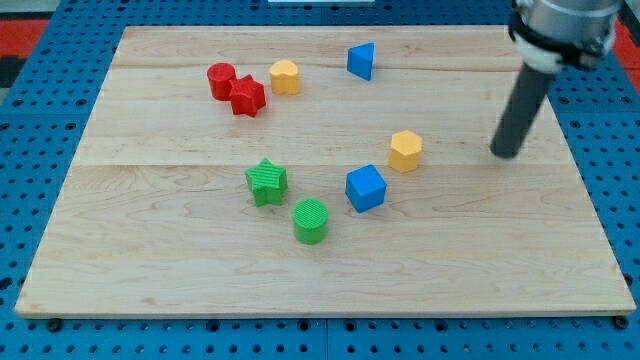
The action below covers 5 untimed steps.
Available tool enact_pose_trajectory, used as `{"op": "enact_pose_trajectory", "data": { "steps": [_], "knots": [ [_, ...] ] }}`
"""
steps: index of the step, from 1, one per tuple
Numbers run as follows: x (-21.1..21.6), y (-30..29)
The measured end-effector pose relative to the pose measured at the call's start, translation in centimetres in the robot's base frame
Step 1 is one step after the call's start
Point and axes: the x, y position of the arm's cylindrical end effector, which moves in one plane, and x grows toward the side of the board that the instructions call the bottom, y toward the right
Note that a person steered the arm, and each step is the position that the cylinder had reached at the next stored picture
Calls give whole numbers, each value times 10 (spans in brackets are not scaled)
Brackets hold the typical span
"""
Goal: Place arm on right side of blue cube
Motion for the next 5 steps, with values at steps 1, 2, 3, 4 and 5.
{"op": "enact_pose_trajectory", "data": {
  "steps": [1,2,3,4,5],
  "knots": [
    [43,-40],
    [46,-78],
    [46,-87],
    [46,-104],
    [46,-121]
  ]
}}
